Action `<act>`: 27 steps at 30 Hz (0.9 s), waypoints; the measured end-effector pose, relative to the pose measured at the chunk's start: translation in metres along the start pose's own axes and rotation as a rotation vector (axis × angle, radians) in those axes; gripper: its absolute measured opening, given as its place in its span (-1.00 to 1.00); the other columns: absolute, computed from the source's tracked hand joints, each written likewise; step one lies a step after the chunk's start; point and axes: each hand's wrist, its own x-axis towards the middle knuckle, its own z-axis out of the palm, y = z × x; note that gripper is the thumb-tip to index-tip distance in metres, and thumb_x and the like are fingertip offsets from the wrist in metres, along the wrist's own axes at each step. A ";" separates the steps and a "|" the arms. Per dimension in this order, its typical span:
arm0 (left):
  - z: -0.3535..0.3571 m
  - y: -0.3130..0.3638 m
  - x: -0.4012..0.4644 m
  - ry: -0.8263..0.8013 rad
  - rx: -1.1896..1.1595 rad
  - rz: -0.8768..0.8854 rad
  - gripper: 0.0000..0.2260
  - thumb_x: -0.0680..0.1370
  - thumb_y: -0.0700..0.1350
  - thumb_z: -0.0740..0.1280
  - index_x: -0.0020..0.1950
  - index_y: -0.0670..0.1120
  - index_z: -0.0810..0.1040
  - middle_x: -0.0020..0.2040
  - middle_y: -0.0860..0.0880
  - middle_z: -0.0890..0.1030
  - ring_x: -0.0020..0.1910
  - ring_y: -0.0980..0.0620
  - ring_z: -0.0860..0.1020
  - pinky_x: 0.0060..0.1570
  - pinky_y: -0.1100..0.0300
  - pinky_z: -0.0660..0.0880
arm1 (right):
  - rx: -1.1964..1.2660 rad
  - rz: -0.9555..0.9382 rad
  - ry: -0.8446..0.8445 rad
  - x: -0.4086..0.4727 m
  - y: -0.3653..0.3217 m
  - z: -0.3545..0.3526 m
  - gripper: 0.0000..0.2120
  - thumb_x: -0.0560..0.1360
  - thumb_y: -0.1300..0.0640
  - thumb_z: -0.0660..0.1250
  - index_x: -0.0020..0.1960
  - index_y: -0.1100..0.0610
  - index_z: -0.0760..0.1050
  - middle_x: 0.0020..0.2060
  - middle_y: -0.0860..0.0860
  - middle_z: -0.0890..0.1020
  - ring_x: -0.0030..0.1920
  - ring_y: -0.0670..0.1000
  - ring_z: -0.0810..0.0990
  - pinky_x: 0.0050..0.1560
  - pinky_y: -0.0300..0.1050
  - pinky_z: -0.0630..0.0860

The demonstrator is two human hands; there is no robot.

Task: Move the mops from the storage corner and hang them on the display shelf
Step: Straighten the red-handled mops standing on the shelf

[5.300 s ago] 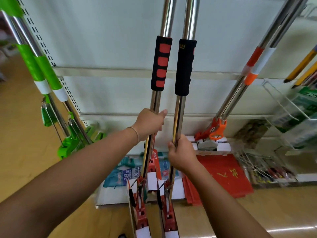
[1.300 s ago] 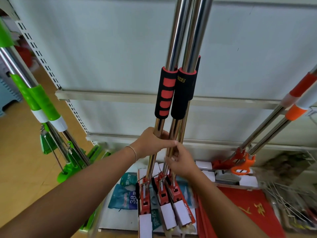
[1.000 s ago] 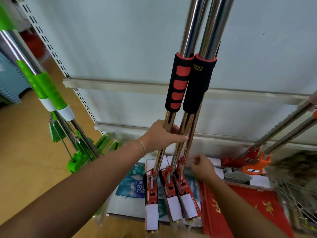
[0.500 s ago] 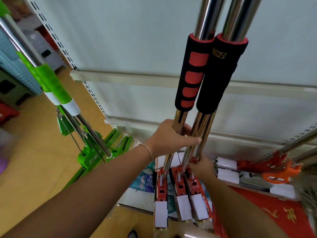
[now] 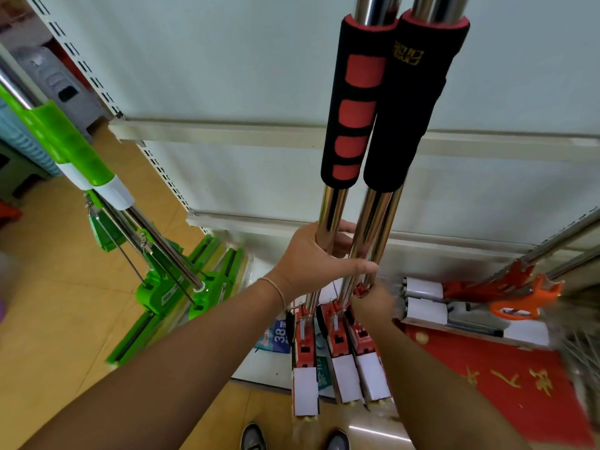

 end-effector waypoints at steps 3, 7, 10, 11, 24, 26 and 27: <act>-0.004 0.001 0.002 -0.039 -0.010 -0.020 -0.69 0.35 -0.22 0.61 0.03 -0.21 0.64 -0.13 -0.05 0.73 -0.10 0.02 0.71 0.04 0.09 0.63 | 0.000 0.015 -0.003 0.000 0.000 0.000 -0.86 0.50 0.19 0.41 -0.16 0.12 0.45 -0.36 -0.04 0.46 -0.17 0.07 0.59 -0.11 -0.02 0.60; -0.005 0.006 0.002 -0.038 0.001 -0.046 -0.87 0.38 -0.25 0.57 -0.12 -0.16 0.69 -0.19 -0.05 0.72 -0.16 0.01 0.70 -0.01 0.16 0.64 | 0.013 -0.005 0.000 0.000 0.000 0.002 -0.73 0.50 0.20 0.40 -0.28 0.07 0.36 -0.39 -0.04 0.45 -0.16 0.11 0.63 -0.09 0.02 0.62; -0.009 0.007 0.001 -0.052 0.013 -0.067 -0.89 0.39 -0.28 0.55 -0.12 -0.22 0.68 -0.20 -0.07 0.72 -0.16 0.00 0.70 -0.03 0.19 0.63 | -0.001 -0.004 -0.004 0.002 0.001 0.004 -0.73 0.50 0.24 0.38 -0.31 0.07 0.38 -0.38 -0.03 0.48 -0.19 0.08 0.61 -0.11 0.00 0.62; -0.011 0.008 0.000 -0.062 0.016 -0.074 -0.87 0.38 -0.29 0.54 -0.11 -0.25 0.68 -0.19 -0.09 0.72 -0.16 -0.02 0.70 -0.03 0.17 0.64 | 0.001 -0.007 -0.005 0.003 0.002 0.005 -0.79 0.50 0.25 0.37 -0.28 0.10 0.43 -0.38 -0.03 0.49 -0.19 0.08 0.62 -0.09 0.01 0.63; -0.062 0.020 -0.028 -0.161 0.227 -0.202 -0.86 0.33 -0.22 0.59 -0.16 -0.15 0.70 -0.23 -0.06 0.72 -0.26 0.09 0.66 -0.23 0.39 0.53 | -0.093 -0.144 -0.106 0.028 -0.009 0.001 -0.70 0.43 0.30 0.38 0.06 0.09 0.36 -0.29 0.06 0.58 -0.20 0.10 0.61 -0.18 0.01 0.61; -0.067 0.019 -0.033 -0.154 0.262 -0.207 -0.85 0.32 -0.20 0.59 -0.17 -0.13 0.70 -0.23 -0.05 0.71 -0.25 0.05 0.67 -0.21 0.32 0.57 | -0.085 -0.170 -0.132 0.033 -0.015 0.002 -0.73 0.43 0.24 0.40 0.06 0.13 0.40 -0.27 0.06 0.59 -0.21 0.08 0.61 -0.20 0.01 0.61; -0.070 0.018 -0.035 -0.150 0.275 -0.213 -0.85 0.31 -0.19 0.60 -0.18 -0.12 0.70 -0.23 -0.05 0.71 -0.24 0.02 0.68 -0.18 0.25 0.60 | -0.077 -0.168 -0.154 0.036 -0.017 0.003 -0.71 0.42 0.23 0.43 0.09 0.13 0.43 -0.26 0.05 0.60 -0.22 0.06 0.60 -0.23 -0.03 0.60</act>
